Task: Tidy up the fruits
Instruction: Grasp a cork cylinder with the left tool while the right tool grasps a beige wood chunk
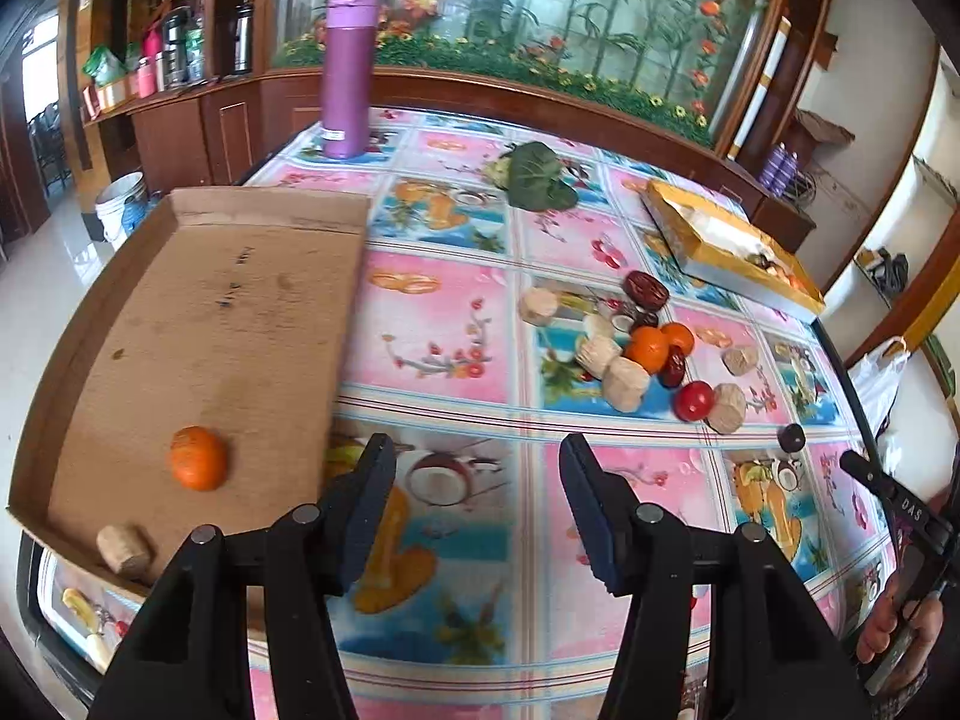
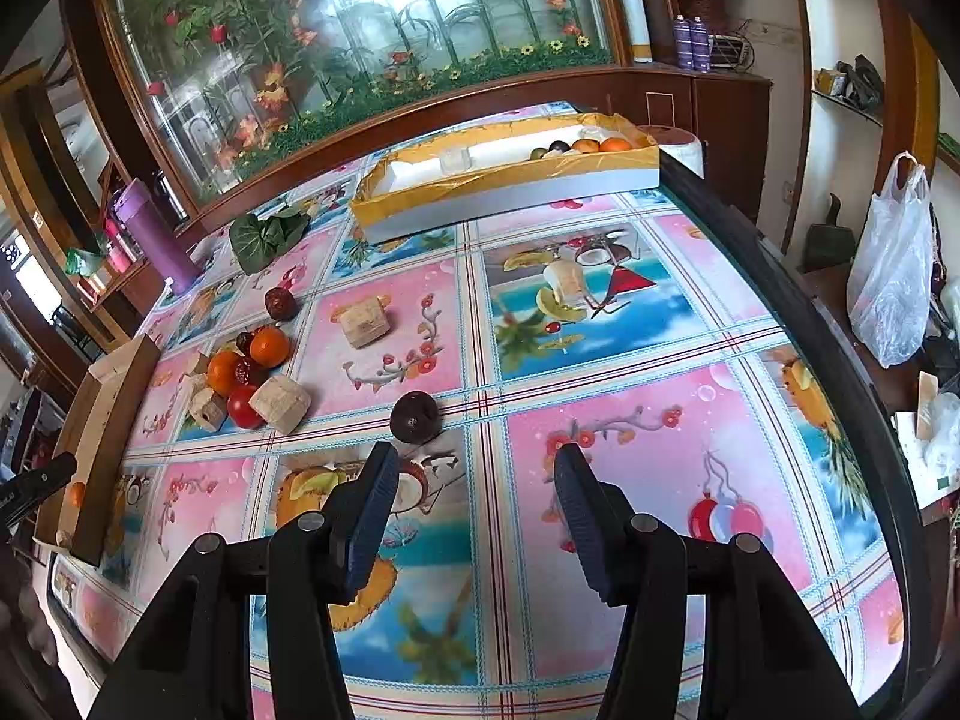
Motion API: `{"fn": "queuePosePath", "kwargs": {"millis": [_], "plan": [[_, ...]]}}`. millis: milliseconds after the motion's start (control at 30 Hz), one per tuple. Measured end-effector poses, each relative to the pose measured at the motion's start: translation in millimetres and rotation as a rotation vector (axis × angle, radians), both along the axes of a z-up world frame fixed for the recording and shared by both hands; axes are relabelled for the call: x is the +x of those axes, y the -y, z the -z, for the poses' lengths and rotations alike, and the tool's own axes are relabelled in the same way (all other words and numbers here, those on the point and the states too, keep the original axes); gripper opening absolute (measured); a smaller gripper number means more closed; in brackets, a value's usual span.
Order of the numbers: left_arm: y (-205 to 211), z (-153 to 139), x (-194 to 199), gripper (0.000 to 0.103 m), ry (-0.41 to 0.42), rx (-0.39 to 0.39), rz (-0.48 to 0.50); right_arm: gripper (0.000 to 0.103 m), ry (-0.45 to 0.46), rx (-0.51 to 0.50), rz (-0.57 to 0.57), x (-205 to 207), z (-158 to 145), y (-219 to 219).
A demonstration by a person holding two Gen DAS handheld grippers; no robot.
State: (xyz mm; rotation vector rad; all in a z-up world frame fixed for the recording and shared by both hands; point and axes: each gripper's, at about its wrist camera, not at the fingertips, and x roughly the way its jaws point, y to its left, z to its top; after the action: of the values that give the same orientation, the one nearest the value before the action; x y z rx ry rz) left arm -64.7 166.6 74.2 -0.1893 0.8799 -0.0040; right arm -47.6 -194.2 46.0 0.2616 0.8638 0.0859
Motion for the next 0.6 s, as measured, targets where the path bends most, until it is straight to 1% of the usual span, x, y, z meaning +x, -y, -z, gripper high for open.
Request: {"fn": "queuePosePath", "kwargs": {"millis": [133,200,267,300,333,400,500,600], "plan": [[26.7,7.0,9.8,0.056,-0.011,0.02,0.062,0.058,-0.012,0.036,-0.046,18.3,3.8,-4.9],[39.7,10.6,15.7,0.056,-0.007,0.029,0.095,0.058,-0.012,0.054,-0.092,31.6,0.3,-18.1],[50.3,14.5,23.5,0.055,-0.002,0.017,0.134,0.058,-0.024,0.071,-0.148,45.2,-2.1,-36.9],[55.4,16.8,28.5,0.052,0.004,0.009,0.147,0.058,-0.034,0.073,-0.182,52.7,-2.1,-49.0],[57.4,18.8,32.5,0.048,0.0,0.007,0.148,0.058,-0.044,0.065,-0.221,60.3,0.4,-62.8],[60.7,24.0,43.0,0.045,-0.02,-0.001,0.144,0.058,-0.057,0.028,-0.271,71.5,10.0,-86.3],[61.6,29.3,50.7,0.045,-0.029,-0.011,0.15,0.055,-0.068,-0.005,-0.342,81.2,24.3,-113.3],[61.2,36.2,58.5,0.045,-0.043,-0.022,0.164,0.055,-0.031,-0.04,-0.377,82.8,29.5,-126.1]]}}
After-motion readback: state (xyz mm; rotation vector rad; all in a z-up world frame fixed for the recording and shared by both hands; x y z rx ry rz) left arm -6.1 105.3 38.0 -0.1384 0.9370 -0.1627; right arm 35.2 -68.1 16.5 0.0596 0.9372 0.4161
